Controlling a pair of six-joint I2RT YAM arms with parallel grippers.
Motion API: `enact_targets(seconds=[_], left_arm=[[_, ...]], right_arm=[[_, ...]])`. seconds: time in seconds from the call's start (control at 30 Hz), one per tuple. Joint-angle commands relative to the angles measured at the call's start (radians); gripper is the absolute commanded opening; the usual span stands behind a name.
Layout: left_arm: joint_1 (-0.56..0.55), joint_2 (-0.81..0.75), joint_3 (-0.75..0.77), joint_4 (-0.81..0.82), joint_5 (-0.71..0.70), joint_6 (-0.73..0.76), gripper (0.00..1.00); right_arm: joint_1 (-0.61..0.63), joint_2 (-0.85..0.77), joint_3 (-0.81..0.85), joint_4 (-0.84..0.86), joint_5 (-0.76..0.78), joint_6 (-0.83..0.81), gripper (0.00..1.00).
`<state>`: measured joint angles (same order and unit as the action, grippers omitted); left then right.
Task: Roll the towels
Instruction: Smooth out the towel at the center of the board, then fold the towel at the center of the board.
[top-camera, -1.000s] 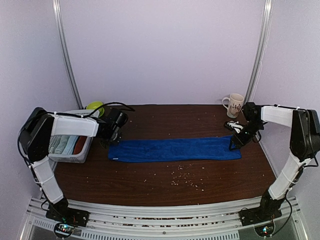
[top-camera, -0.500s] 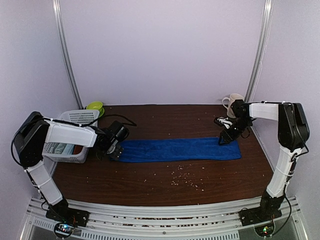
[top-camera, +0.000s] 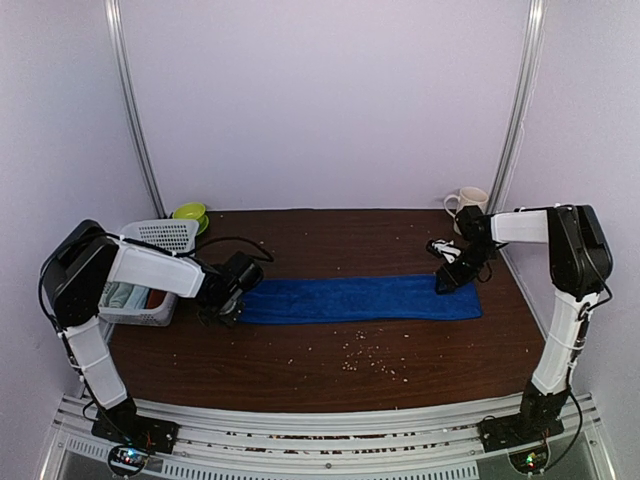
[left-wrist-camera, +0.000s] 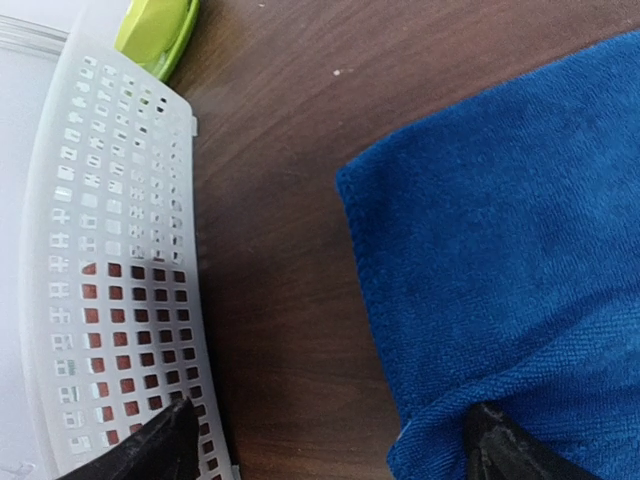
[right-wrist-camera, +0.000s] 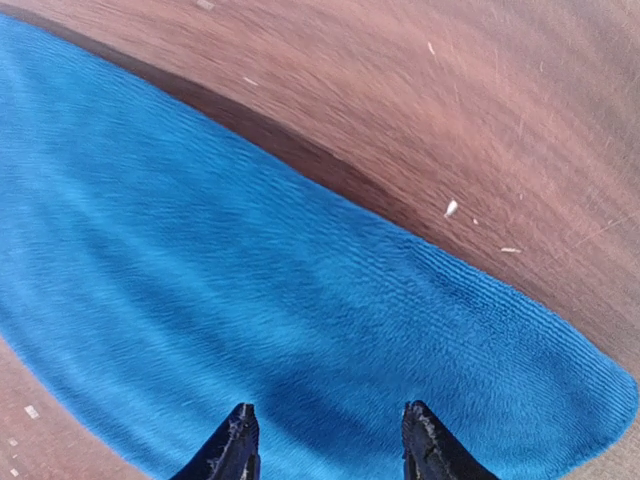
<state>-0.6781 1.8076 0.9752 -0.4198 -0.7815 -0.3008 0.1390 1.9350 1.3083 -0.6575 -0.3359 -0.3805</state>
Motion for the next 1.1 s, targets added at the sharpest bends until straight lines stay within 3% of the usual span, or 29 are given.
enact_targets(seconds=[0.0,0.3,0.5,0.6,0.77,0.9,1.07], left_arm=[[0.005,-0.053,-0.051,-0.024,0.090,0.016,0.93],[0.001,-0.094,-0.093,-0.030,0.201,0.048,0.87],[-0.003,-0.129,-0.104,-0.022,0.201,0.049,0.90],[-0.002,-0.167,-0.104,-0.034,0.179,0.035,0.97],[-0.003,-0.281,-0.091,-0.021,0.186,0.023,0.98],[-0.019,-0.348,-0.068,-0.006,0.160,0.002,0.98],[-0.086,-0.385,-0.086,0.062,0.142,-0.032,0.98]], right_arm=[[-0.002,0.051,-0.009,0.025,0.116,0.034,0.49],[-0.013,0.120,0.065,0.003,0.163,0.036,0.49],[-0.015,0.146,0.135,-0.033,0.186,0.021,0.50],[-0.021,0.083,0.154,-0.083,0.110,0.009,0.53],[-0.076,-0.077,0.128,-0.141,-0.035,0.030,0.62],[-0.139,-0.159,0.045,-0.091,-0.030,0.057,0.67],[-0.226,-0.123,-0.022,-0.019,-0.033,0.093,0.67]])
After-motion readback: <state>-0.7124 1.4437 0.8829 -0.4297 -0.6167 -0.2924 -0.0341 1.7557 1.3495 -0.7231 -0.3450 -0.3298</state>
